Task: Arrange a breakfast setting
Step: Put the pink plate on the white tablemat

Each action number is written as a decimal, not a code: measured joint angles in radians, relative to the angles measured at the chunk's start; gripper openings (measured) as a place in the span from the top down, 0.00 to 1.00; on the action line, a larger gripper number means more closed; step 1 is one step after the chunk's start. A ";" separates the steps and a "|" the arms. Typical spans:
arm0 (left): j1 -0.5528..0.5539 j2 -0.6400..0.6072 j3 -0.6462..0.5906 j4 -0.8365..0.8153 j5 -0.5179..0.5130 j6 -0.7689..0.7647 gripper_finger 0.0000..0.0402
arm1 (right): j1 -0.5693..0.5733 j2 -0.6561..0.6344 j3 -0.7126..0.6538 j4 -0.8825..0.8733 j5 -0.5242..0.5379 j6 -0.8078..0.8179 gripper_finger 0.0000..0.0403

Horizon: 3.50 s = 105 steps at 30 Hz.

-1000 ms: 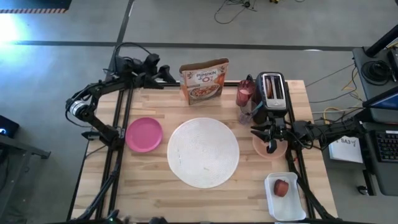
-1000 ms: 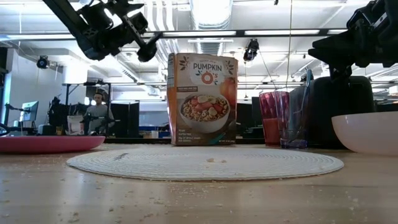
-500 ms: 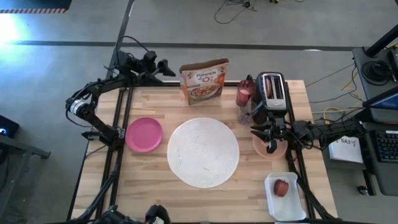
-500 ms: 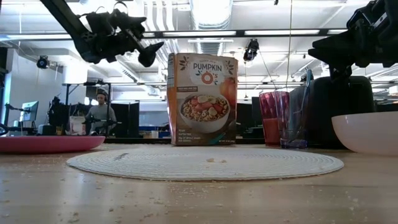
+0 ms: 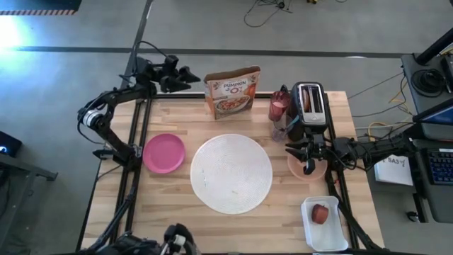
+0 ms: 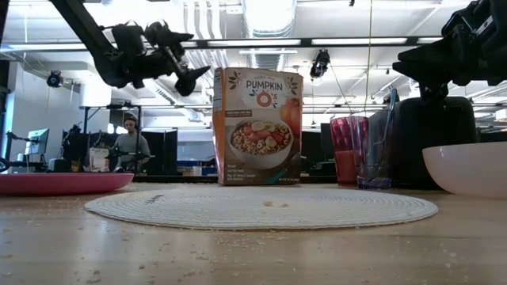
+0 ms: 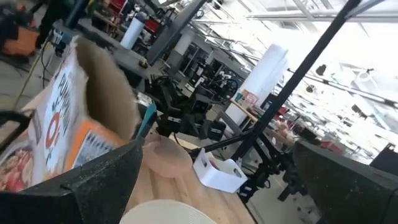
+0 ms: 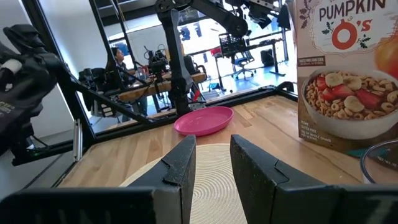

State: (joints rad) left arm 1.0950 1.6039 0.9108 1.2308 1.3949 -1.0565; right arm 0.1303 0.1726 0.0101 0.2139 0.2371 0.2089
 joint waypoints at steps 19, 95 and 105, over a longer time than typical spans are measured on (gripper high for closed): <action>0.037 -0.052 0.121 -0.006 -0.113 -0.095 0.00 | 0.000 0.000 0.000 0.000 0.000 0.000 0.77; -0.566 -0.365 0.038 -2.199 -1.553 0.546 0.00 | 0.000 0.000 0.000 0.000 0.000 0.000 0.77; -0.788 -0.362 0.040 -2.206 -1.739 0.425 0.00 | 0.000 0.000 0.000 0.000 0.000 0.000 0.77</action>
State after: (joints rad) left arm 0.3068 1.2417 0.9506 -0.9753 -0.3439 -0.6317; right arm 0.1303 0.1726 0.0101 0.2138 0.2371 0.2089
